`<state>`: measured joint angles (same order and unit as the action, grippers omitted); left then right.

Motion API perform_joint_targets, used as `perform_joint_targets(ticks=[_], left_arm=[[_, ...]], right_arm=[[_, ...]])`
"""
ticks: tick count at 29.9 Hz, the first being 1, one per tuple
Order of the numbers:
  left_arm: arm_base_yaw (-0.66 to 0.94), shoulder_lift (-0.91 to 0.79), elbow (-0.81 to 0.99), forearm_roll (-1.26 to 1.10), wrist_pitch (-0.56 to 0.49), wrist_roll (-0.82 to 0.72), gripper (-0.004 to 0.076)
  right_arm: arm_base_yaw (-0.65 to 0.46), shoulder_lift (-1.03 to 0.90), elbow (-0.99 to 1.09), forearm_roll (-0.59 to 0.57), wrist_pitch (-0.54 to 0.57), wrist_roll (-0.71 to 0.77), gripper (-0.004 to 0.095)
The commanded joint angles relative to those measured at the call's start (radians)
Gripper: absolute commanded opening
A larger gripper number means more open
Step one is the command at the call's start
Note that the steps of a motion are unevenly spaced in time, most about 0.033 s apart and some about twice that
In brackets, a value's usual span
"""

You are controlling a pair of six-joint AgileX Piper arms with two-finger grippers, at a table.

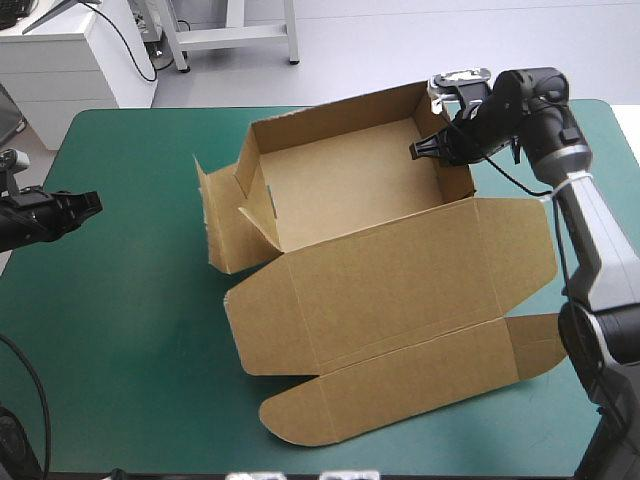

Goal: Fold the box

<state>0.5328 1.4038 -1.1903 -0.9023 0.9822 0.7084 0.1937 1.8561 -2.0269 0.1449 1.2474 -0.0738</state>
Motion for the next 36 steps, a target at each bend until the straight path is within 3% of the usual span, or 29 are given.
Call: perform_joint_targets(ticks=[1,10,14,19,25,31,36], left_arm=[[-0.006,-0.010,-0.024,-0.054,-0.020,-0.001,-0.0008],[-0.035,0.066,-0.024,-0.107,-0.028,0.010,-0.0008],[-0.146,0.097,-0.024,-0.140,-0.025,0.015,-0.0008],[-0.340,0.106,-0.024,-0.149,-0.110,-0.008,-0.0008],[-0.465,0.101,-0.024,-0.261,-0.123,-0.031,-0.0008],[-0.477,0.069,-0.024,-0.305,-0.097,-0.052,-0.0008],[-0.509,0.051,-0.024,-0.354,-0.059,-0.043,-0.0008]], right_arm=[[-0.002,-0.147,-0.031,0.065,0.000,0.014,-0.0011],[-0.002,-0.312,-0.031,0.179,0.000,0.011,-0.0015],[-0.002,-0.317,-0.032,0.190,-0.002,0.004,-0.0015],[-0.002,-0.288,-0.032,0.182,-0.002,0.002,-0.0015],[-0.002,-0.246,-0.032,0.080,-0.004,-0.006,-0.0015],[-0.002,-0.221,-0.032,-0.024,-0.017,0.018,-0.0015],[-0.002,-0.202,-0.032,-0.030,-0.017,0.022,-0.0015]])
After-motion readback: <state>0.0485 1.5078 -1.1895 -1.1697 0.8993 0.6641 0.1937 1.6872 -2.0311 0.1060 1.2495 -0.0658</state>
